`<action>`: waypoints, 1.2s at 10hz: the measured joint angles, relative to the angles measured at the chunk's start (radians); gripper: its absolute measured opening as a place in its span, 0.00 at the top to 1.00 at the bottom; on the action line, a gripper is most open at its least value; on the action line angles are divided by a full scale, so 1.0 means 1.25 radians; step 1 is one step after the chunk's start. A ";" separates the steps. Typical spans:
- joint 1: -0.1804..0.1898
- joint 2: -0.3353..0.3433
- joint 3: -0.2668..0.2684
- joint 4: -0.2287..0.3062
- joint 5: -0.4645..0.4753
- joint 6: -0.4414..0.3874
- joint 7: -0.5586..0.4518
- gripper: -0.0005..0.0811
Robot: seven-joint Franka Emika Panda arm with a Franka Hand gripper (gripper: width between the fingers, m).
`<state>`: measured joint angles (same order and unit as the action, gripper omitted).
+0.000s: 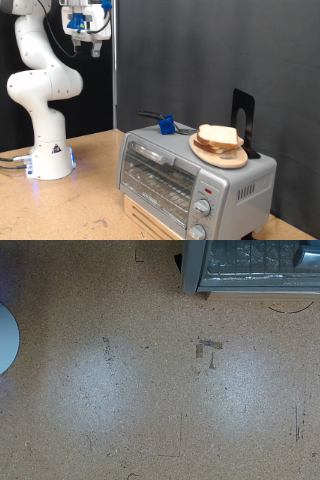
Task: Make a piece of toast with the oven
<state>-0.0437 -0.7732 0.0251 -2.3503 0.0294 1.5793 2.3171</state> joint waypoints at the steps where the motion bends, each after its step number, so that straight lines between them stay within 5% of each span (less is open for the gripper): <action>1: 0.000 0.000 0.000 0.000 0.000 0.002 -0.026 0.00; 5: 0.027 0.005 -0.007 -0.001 -0.063 0.010 -0.346 0.00; 6: 0.024 0.005 -0.005 -0.001 -0.059 0.009 -0.320 0.00; 7: 0.032 0.002 -0.005 -0.004 -0.069 0.025 -0.384 0.00; 11: 0.073 0.036 -0.011 -0.050 -0.157 0.193 -0.684 0.00; 12: 0.070 0.034 -0.011 -0.050 -0.147 0.185 -0.658 0.00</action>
<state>0.0441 -0.7303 0.0114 -2.4122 -0.1548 1.8106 1.4948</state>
